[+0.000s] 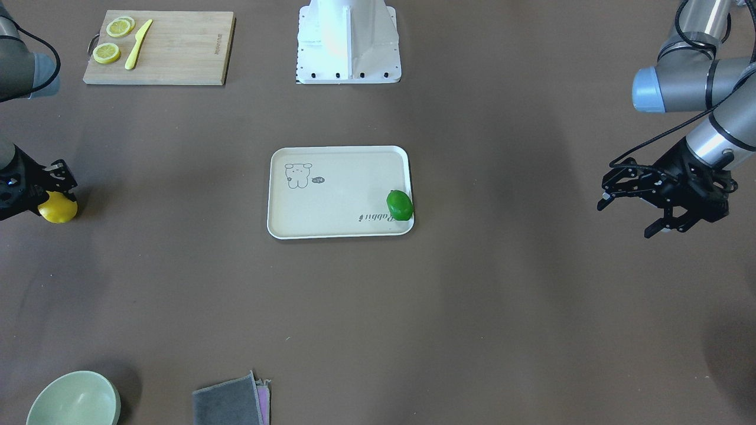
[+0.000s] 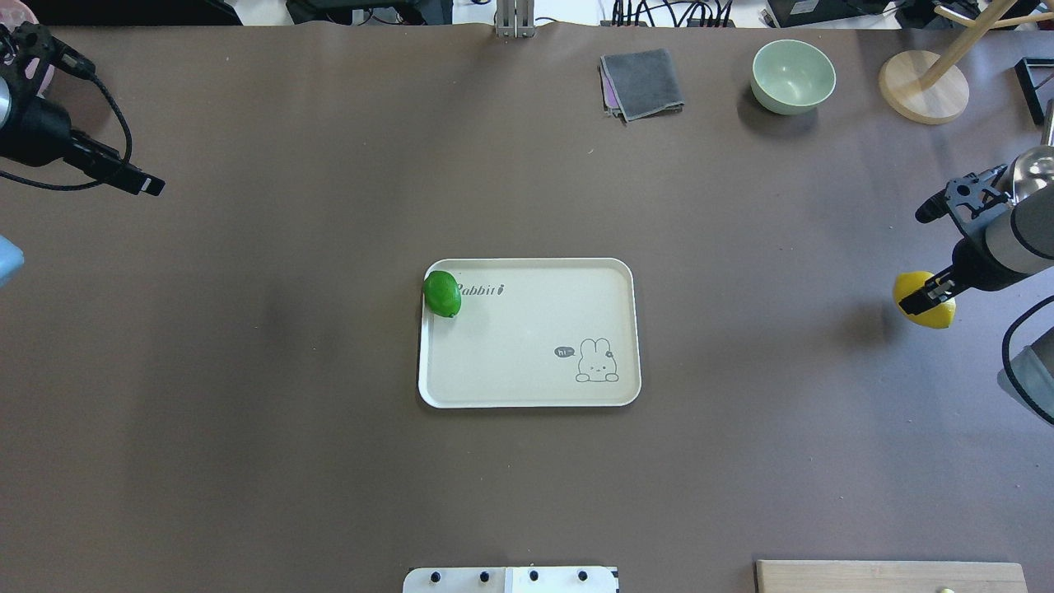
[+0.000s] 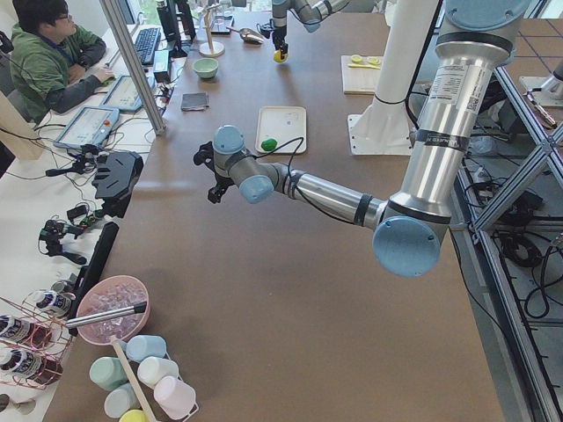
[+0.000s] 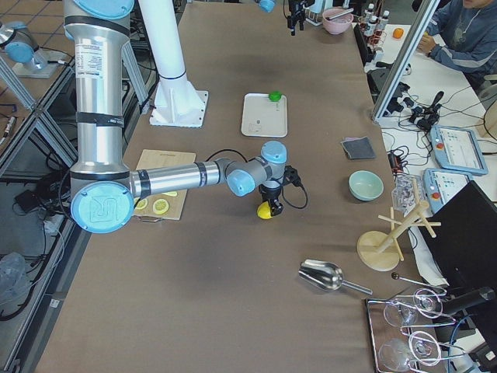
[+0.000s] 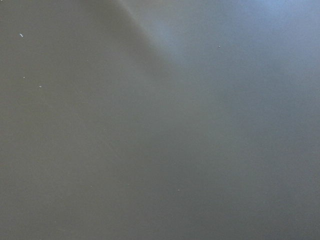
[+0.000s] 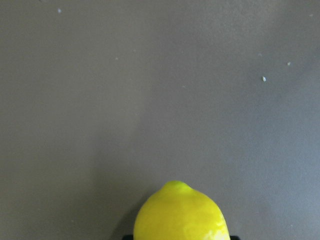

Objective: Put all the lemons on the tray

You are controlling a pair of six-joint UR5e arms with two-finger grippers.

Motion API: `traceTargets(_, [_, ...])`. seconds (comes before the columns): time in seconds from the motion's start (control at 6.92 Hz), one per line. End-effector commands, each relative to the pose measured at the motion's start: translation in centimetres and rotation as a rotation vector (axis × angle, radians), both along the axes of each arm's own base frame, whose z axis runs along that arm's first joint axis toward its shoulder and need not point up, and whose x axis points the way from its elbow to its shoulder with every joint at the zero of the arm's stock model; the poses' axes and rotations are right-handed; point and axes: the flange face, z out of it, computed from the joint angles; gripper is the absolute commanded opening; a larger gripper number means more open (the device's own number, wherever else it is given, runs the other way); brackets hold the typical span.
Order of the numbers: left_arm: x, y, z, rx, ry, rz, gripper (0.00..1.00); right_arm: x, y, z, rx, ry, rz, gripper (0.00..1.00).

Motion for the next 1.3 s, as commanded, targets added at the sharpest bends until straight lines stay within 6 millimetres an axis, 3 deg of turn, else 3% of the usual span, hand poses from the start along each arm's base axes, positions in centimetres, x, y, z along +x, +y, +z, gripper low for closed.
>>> traceTargets(0.0, [0.0,0.0,0.1,-0.001,-0.001,0.0,0.98,-3.2,-2.1,-7.7,-0.024,-0.098,0.111,0.0])
traceTargets(0.29, [0.1,0.0,0.1,-0.001,-0.001,0.002,0.98,-13.1,-2.2,-17.6,-0.166,-0.21,0.285,0.0])
traceTargets(0.58, [0.0,0.0,0.2,-0.004,-0.001,-0.001,0.98,-22.5,0.0,-26.1,-0.235,-0.219,0.426,0.0])
traceTargets(0.72, [0.1,0.1,0.2,-0.004,-0.001,0.001,0.98,-26.2,0.9,-30.1,-0.253,-0.175,0.487,0.0])
traceTargets(0.87, [0.1,0.1,0.1,-0.006,0.0,0.001,0.98,-28.2,2.1,-32.0,-0.267,-0.169,0.497,0.0])
traceTargets(1.01, [0.1,0.1,0.1,-0.006,0.0,0.001,0.98,-30.0,3.3,-32.3,-0.271,-0.165,0.535,0.3])
traceTargets(1.16, [0.1,0.0,0.2,-0.007,-0.001,0.0,0.98,-30.3,3.5,-32.5,-0.258,-0.169,0.571,0.99])
